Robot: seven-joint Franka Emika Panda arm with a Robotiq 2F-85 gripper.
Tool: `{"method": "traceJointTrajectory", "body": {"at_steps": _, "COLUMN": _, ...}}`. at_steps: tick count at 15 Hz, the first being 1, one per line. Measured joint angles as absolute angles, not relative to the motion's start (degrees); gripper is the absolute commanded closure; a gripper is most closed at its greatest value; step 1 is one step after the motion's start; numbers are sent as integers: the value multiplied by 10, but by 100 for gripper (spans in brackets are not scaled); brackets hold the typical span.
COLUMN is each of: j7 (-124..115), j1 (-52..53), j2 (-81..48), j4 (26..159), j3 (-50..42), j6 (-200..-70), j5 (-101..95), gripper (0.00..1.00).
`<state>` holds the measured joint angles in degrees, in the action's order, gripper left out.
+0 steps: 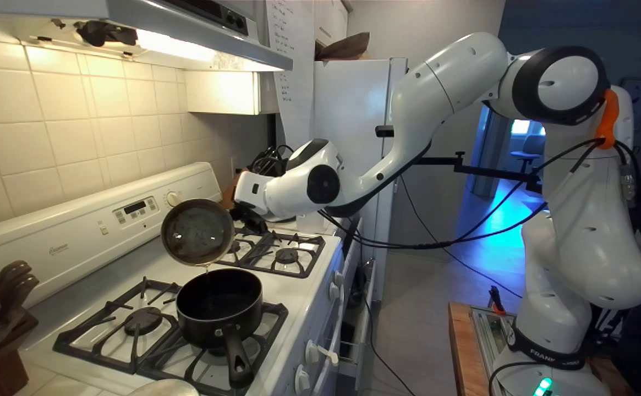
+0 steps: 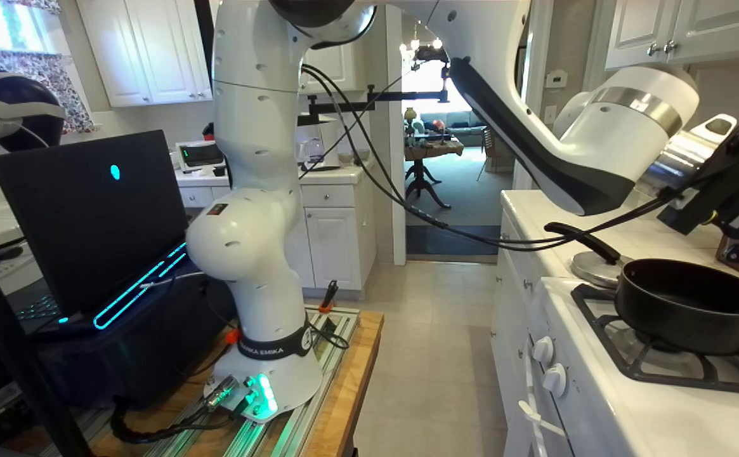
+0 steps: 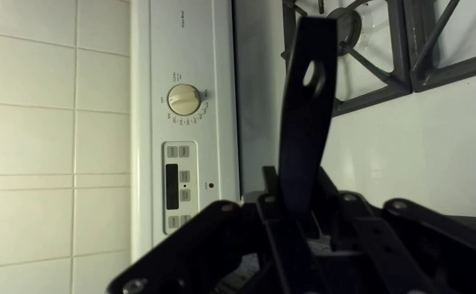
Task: Pour the liquid in the silver saucepan into the black saucepan.
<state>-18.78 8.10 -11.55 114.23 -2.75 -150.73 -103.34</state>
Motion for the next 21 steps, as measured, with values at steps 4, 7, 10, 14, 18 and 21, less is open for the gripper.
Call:
{"method": "traceJointTrajectory", "body": {"at_steps": 4, "j7": -202, "j1": 85, "j2": -115, "j4": 1143, "j3": -27, "j6": -1500, "j5": -1048, "gripper": 94}}
{"method": "traceJointTrajectory", "body": {"at_steps": 7, "j7": -217, "j1": 87, "j2": -115, "j4": 1143, "j3": -27, "j6": -1494, "j5": -1064, "gripper": 94}}
{"method": "traceJointTrajectory", "body": {"at_steps": 10, "j7": -233, "j1": 89, "j2": -115, "j4": 1144, "j3": -26, "j6": -1484, "j5": -1080, "gripper": 94}}
{"method": "traceJointTrajectory", "body": {"at_steps": 14, "j7": -242, "j1": 91, "j2": -115, "j4": 1146, "j3": -25, "j6": -1478, "j5": -1088, "gripper": 94}}
{"method": "traceJointTrajectory", "body": {"at_steps": 18, "j7": -243, "j1": 92, "j2": -115, "j4": 1147, "j3": -25, "j6": -1477, "j5": -1088, "gripper": 94}}
{"method": "traceJointTrajectory", "body": {"at_steps": 21, "j7": -243, "j1": 92, "j2": -114, "j4": 1150, "j3": -25, "j6": -1477, "j5": -1088, "gripper": 94}}
